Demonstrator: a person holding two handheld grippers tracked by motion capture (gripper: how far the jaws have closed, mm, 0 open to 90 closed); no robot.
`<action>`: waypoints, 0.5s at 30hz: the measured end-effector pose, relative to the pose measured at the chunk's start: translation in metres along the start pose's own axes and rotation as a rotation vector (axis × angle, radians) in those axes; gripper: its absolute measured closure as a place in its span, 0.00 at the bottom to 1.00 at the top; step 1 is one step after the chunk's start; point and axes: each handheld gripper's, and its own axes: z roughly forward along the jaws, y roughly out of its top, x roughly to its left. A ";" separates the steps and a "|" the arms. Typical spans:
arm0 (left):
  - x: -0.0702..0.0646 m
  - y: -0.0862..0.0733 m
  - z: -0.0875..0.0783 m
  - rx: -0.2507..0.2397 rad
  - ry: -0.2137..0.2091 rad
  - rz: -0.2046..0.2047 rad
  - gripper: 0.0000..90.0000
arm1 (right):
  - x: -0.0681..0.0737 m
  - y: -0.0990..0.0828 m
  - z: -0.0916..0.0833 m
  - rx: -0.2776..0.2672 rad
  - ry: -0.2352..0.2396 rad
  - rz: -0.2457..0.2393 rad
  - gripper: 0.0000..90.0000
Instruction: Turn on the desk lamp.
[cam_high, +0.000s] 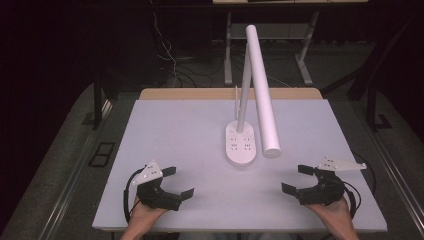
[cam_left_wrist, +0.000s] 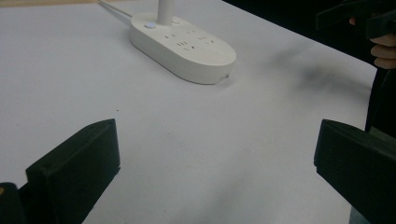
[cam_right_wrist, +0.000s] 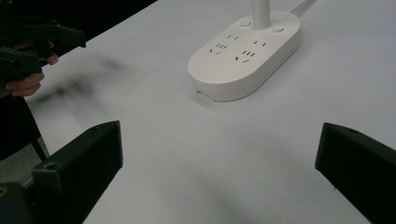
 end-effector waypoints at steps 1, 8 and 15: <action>0.000 0.000 0.000 0.000 0.000 0.000 0.00 | 0.000 0.000 0.000 0.002 -0.001 -0.002 0.01; -0.001 0.000 0.000 -0.001 0.001 0.001 0.00 | -0.001 -0.001 0.000 0.018 0.001 0.000 0.01; -0.001 0.000 0.000 0.001 0.006 0.003 0.00 | -0.002 -0.001 0.000 0.033 -0.003 0.006 0.01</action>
